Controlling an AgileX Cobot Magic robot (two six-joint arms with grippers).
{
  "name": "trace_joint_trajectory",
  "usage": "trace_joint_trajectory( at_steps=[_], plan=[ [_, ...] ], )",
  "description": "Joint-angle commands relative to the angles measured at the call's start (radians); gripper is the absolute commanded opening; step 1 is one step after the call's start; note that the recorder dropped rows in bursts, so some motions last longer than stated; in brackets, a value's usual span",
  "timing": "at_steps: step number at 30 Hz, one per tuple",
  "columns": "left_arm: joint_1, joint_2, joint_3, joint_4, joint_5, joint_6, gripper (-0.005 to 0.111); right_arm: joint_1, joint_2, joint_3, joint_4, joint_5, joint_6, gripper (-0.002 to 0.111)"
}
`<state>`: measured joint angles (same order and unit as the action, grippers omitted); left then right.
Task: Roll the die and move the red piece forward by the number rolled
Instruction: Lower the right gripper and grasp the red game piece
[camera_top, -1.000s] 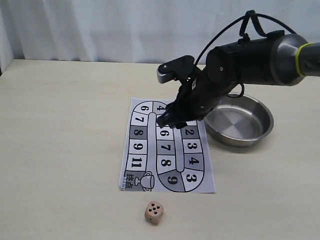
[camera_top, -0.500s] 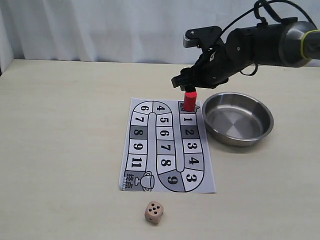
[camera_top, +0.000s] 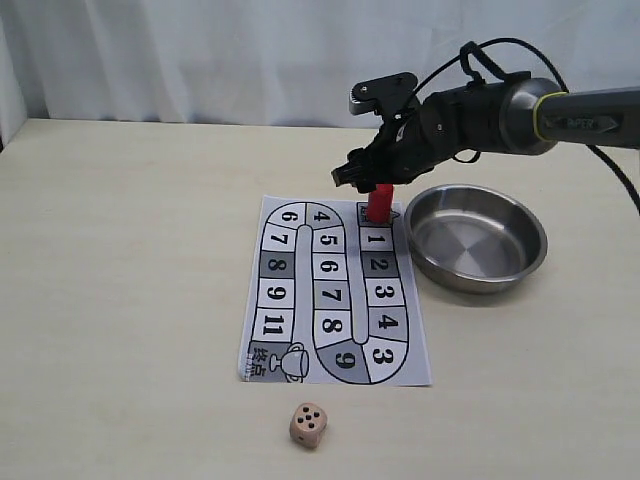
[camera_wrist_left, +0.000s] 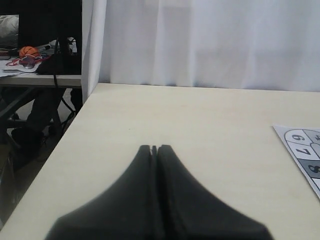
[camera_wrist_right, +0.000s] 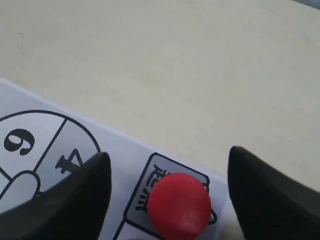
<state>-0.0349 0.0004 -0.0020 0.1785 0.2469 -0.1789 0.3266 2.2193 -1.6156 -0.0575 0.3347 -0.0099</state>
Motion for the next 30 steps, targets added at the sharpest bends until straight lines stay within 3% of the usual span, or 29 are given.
trace_joint_trajectory(
  at_steps=[1, 20, 25, 30],
  plan=[
    [0.0, 0.0, 0.002, -0.004, -0.013, -0.003, 0.0, -0.025, -0.001, -0.006, 0.015, -0.017, 0.01, 0.064],
    [0.0, 0.0, 0.002, -0.004, -0.013, -0.003, 0.0, -0.033, 0.066, -0.006, 0.024, -0.053, 0.01, 0.063],
    [0.0, 0.0, 0.002, -0.004, -0.013, -0.003, 0.0, -0.033, 0.066, -0.006, 0.05, -0.053, 0.01, 0.055],
    [0.0, 0.0, 0.002, -0.004, -0.013, -0.003, 0.0, -0.033, 0.066, -0.006, 0.075, -0.04, 0.01, 0.038]
  ],
)
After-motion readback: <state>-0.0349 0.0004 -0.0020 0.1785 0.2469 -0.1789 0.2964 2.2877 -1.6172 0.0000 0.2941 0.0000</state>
